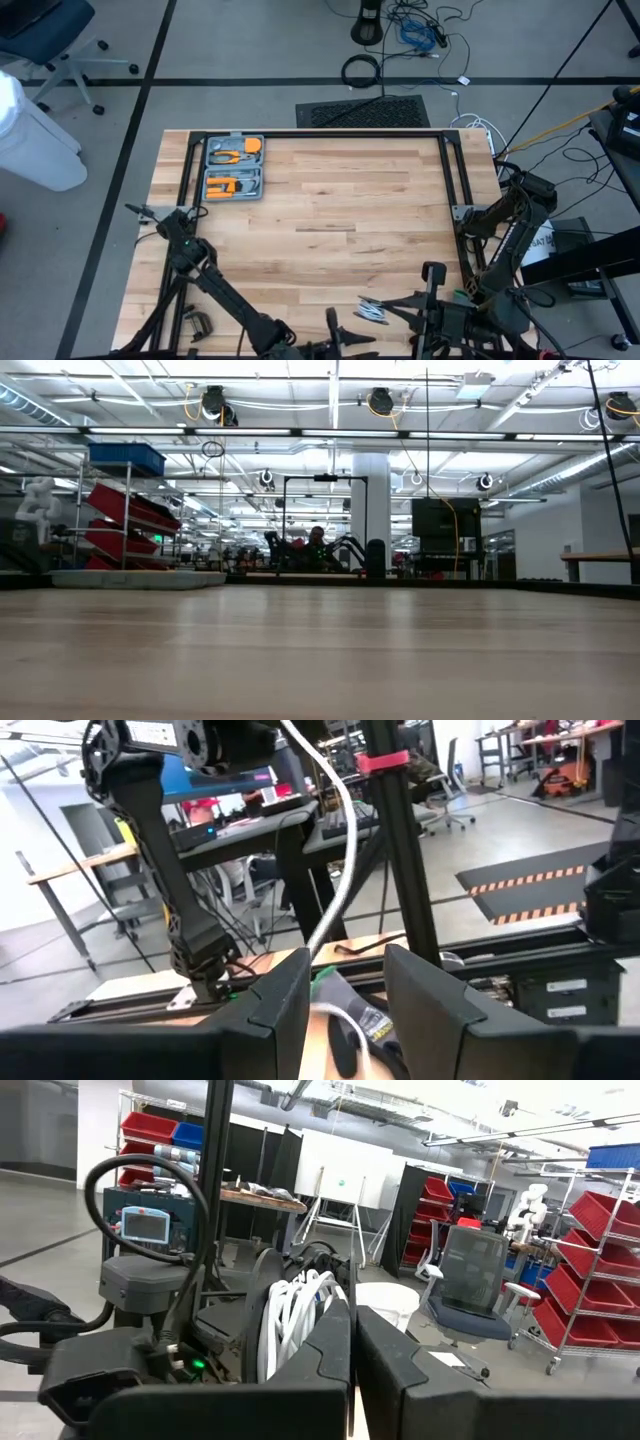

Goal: Coil cords
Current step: Coil the white wire on the spool

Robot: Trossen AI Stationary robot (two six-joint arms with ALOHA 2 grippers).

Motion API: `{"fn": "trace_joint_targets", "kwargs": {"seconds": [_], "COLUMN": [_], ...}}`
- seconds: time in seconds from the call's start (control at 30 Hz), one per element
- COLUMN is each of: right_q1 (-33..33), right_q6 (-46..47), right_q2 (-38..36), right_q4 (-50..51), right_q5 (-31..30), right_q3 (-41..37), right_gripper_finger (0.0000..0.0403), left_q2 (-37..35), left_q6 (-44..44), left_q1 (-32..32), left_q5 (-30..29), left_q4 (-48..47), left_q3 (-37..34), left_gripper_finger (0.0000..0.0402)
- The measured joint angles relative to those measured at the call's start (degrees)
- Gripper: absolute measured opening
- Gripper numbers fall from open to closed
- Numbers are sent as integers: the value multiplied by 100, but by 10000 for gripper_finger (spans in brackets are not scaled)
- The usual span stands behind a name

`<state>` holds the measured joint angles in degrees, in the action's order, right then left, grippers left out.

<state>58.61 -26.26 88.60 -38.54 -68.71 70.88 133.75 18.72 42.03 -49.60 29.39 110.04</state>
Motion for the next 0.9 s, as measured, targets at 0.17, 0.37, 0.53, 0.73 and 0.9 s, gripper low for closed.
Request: {"fn": "trace_joint_targets", "kwargs": {"seconds": [0.17,0.37,0.53,0.73,0.9], "right_q1": [0,0,0,0,0], "right_q6": [-7,-2,-1,-2,0], "right_q2": [0,0,0,0,0], "right_q4": [7,13,13,17,20], "right_q5": [0,0,0,-2,-2], "right_q3": [-1,-1,-1,-1,-1], "right_gripper_finger": [0,0,0,0,0], "left_q2": [0,0,0,0,0], "left_q6": [0,-39,-44,-42,-44], "left_q1": [7,-80,-108,-108,-113], "left_q5": [0,137,710,734,737], "left_q4": [-29,-36,-34,-37,-37], "left_q3": [0,0,0,0,0], "left_gripper_finger": [137,137,137,137,136]}}
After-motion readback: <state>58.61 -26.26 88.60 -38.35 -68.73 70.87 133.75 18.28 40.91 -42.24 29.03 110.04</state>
